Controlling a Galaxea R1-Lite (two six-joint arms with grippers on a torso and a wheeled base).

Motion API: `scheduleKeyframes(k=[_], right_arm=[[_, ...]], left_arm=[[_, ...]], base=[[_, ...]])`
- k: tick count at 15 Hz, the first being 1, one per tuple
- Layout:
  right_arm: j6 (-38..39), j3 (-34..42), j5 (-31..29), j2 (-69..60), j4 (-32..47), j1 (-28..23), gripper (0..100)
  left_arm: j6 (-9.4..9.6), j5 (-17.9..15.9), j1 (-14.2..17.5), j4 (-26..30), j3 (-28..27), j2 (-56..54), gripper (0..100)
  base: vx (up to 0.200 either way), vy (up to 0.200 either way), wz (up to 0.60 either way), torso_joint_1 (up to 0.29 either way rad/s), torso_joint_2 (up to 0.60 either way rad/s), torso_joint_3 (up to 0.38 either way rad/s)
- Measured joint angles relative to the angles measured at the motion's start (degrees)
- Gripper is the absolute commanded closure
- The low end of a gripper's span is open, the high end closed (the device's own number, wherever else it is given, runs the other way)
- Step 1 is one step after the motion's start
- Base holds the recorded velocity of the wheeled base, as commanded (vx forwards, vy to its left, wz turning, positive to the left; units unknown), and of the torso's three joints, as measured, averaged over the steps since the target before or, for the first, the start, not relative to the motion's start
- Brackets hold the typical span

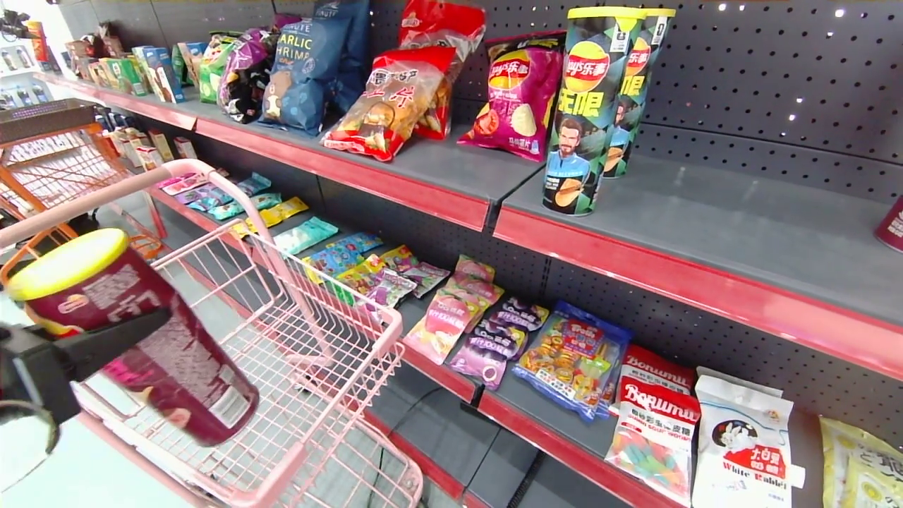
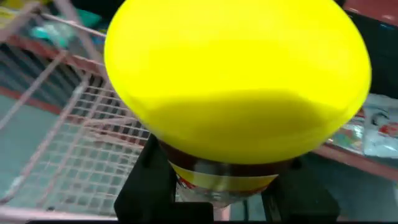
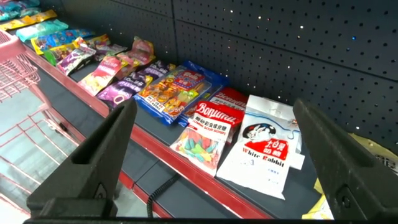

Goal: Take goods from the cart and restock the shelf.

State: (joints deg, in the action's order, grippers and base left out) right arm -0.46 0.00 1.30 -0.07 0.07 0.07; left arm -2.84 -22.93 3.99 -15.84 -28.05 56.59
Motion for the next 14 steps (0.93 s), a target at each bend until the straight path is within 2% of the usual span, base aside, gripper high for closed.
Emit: scheduleKeyframes(k=[1,2,5,9,14], right_arm=[[-0.02,0.0,-0.07,0.0,0.0,0.0,0],[-0.02,0.0,-0.07,0.0,0.04,0.0,0],[0.02,0.0,-0.09,0.0,0.02,0.0,0],[-0.02,0.0,-0.02,0.0,0.0,0.0,0],[-0.13,0.0,0.06,0.0,0.02,0.0,0]], left_arm=[[-0.13,6.33,0.39,2.65,0.22,-5.19,100],[-0.17,10.29,0.63,4.23,0.88,-9.63,100],[0.63,14.24,0.98,7.96,2.62,-19.69,100],[2.38,15.79,0.91,21.41,1.27,-30.14,100],[2.79,15.65,0.74,22.48,0.57,-35.07,100]], base=[[0.0,0.0,0.0,0.0,0.0,0.0],[0.0,0.0,0.0,0.08,-0.25,-0.173],[0.0,0.0,0.0,0.145,-0.44,-0.284],[0.0,0.0,0.0,0.19,-0.53,-0.339],[0.0,0.0,0.0,0.237,-0.6,-0.365]])
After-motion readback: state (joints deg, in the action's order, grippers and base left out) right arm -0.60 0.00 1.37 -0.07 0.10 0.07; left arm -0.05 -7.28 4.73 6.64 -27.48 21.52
